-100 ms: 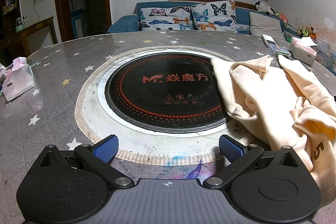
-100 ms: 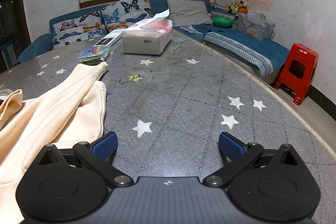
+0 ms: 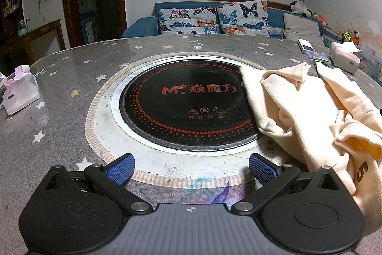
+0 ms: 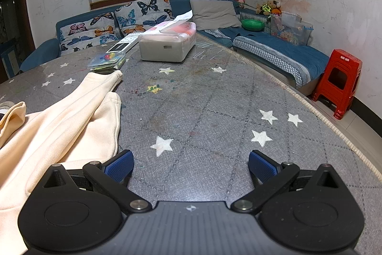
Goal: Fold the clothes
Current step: 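Move both grippers toward the crumpled cream sweatshirt on the table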
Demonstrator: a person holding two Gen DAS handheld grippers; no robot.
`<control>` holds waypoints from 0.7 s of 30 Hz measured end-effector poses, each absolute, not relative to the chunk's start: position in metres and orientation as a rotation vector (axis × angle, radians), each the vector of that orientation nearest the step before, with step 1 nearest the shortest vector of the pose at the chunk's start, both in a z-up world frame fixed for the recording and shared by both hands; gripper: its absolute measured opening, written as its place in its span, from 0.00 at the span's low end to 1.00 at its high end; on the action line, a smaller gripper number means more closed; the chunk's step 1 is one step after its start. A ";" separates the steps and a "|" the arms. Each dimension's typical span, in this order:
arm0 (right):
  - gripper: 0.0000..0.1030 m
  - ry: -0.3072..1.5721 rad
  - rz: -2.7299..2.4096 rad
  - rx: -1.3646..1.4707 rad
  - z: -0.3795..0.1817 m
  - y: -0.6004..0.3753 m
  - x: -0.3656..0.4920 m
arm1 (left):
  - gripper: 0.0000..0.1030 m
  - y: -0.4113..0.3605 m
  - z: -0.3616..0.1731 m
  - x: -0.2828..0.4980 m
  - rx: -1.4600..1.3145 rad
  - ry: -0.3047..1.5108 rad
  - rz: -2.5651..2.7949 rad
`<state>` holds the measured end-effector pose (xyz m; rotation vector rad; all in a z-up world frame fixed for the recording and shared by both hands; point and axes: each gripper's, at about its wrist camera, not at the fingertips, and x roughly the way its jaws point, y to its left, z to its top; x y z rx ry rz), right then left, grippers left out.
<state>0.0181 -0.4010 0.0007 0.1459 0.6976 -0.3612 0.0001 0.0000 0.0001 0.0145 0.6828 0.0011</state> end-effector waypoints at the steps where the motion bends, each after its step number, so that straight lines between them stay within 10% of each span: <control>1: 1.00 0.699 -0.361 0.148 0.001 -0.401 0.018 | 1.00 0.000 0.000 0.000 0.014 0.683 0.001; 21: 1.00 0.652 -0.199 0.114 0.022 -0.380 -0.023 | 1.00 -0.013 0.013 -0.008 0.007 0.714 0.027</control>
